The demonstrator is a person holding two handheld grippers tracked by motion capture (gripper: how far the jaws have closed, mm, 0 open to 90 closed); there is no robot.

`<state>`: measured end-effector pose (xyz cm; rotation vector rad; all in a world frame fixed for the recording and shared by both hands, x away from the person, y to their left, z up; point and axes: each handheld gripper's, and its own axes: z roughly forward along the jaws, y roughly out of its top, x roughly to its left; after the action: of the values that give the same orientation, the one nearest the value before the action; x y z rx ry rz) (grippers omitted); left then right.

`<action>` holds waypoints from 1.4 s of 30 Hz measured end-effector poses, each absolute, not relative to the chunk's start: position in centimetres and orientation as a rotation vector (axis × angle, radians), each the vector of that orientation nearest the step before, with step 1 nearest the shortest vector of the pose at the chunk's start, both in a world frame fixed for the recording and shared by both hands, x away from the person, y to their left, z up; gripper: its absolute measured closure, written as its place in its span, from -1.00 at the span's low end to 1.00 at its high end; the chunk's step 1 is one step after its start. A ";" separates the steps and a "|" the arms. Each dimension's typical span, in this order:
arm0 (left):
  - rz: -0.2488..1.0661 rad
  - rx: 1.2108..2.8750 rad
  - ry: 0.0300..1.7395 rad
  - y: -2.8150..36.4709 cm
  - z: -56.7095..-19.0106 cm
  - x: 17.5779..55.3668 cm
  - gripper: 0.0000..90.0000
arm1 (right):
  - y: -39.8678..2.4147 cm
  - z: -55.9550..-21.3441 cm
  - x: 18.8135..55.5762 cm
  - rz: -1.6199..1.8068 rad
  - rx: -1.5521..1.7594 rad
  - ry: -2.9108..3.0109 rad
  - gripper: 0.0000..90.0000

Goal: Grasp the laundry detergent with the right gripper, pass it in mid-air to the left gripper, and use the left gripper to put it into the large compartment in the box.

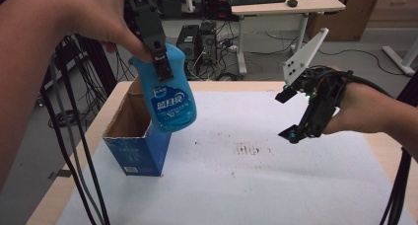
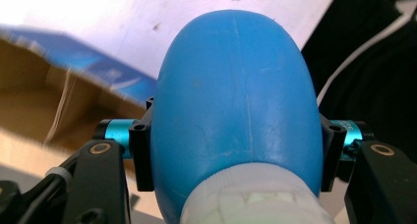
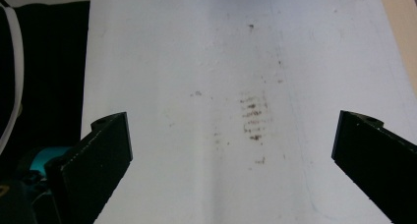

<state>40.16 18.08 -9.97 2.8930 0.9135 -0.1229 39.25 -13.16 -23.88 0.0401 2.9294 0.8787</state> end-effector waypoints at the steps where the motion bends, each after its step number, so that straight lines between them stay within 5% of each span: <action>1: -0.114 2.873 0.965 18.7 -9.8 40.3 -0.15 | -13.4 -23.7 39.2 0.863 0.044 2.928 -0.99; 9: -0.048 2.735 1.480 23.0 -9.5 41.2 -0.15 | -14.7 -23.6 39.4 0.782 0.085 2.947 -0.99; 20: 0.046 2.600 1.830 25.3 -10.7 41.9 -0.16 | -15.1 -23.6 39.6 0.718 0.097 2.951 -0.99; 42: -0.087 2.656 1.720 26.1 -18.3 43.9 -0.16 | -16.4 -23.2 39.7 0.653 0.145 2.961 -0.99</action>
<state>43.90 26.15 -18.29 2.6559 1.7203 -0.0874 39.74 -16.39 -23.24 0.1448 2.9613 0.6532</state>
